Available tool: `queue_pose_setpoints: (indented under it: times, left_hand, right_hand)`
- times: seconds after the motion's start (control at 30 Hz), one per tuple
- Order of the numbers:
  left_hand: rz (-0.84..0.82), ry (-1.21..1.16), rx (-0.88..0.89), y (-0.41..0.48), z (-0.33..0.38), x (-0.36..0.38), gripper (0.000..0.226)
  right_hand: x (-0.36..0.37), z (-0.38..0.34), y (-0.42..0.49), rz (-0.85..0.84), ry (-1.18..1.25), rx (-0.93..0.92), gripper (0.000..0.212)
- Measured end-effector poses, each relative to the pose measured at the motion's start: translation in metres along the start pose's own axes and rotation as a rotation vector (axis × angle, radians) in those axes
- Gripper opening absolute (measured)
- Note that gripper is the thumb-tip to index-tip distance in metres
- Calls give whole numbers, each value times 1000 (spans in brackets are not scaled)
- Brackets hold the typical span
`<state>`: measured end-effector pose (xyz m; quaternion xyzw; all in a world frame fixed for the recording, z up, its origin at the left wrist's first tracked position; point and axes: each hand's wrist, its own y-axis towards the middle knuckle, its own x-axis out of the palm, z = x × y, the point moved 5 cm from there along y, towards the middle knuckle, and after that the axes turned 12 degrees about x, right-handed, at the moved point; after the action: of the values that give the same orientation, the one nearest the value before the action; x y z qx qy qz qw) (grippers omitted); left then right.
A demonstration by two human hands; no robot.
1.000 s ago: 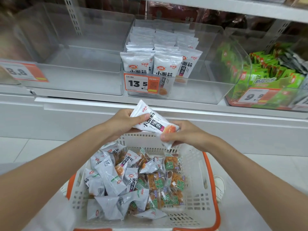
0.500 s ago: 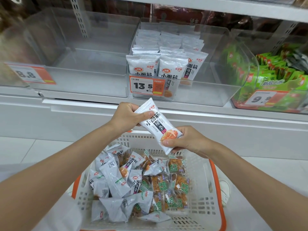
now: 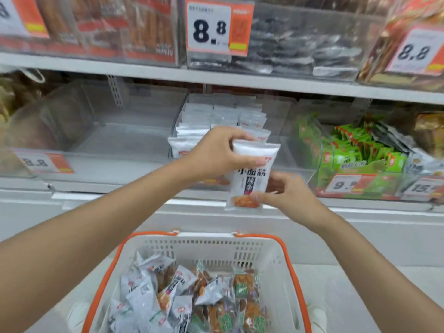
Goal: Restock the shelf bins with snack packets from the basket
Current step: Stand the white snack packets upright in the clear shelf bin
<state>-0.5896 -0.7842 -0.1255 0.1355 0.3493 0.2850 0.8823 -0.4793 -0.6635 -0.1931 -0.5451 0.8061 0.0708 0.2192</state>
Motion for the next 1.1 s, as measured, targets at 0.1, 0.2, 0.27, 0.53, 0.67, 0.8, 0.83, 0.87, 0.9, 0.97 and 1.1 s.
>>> queue_pose_setpoints:
  times: [0.1, 0.2, 0.27, 0.53, 0.67, 0.8, 0.83, 0.87, 0.9, 0.97, 1.1]
  left_hand:
    - [19, -128, 72, 41, 28, -7, 20]
    - [-3, -54, 114, 74, 33, -6, 10]
    - [-39, 74, 103, 88, 18, -1, 8]
    - [-204, 542, -78, 128, -68, 12, 19]
    - [-197, 589, -70, 140, -82, 13, 16]
    - [-170, 586, -91, 149, -89, 9, 9]
    - [-159, 576, -106, 149, -92, 7, 9]
    - [-148, 561, -114, 150, -94, 6, 8]
    - [-143, 544, -115, 150, -95, 5, 8]
    - [-163, 514, -111, 149, -96, 4, 9]
    - [-227, 496, -127, 145, -97, 3, 10]
  right_hand:
    - [-40, -23, 12, 211, 43, -121, 24]
    - [-65, -32, 33, 339, -14, -128, 24]
    - [-68, -24, 56, 287, -100, -52, 21]
    - [-43, 15, 136, 71, -369, 272, 28]
    - [-35, 22, 158, 62, -338, 333, 26]
    - [-32, 27, 168, 49, -297, 344, 14]
    - [-33, 27, 169, 53, -277, 343, 14]
    - [-34, 29, 171, 58, -268, 343, 14]
    - [-34, 29, 171, 68, -271, 345, 14]
    - [-36, 29, 171, 92, -272, 343, 20]
    - [-33, 28, 166, 57, -341, 366, 22]
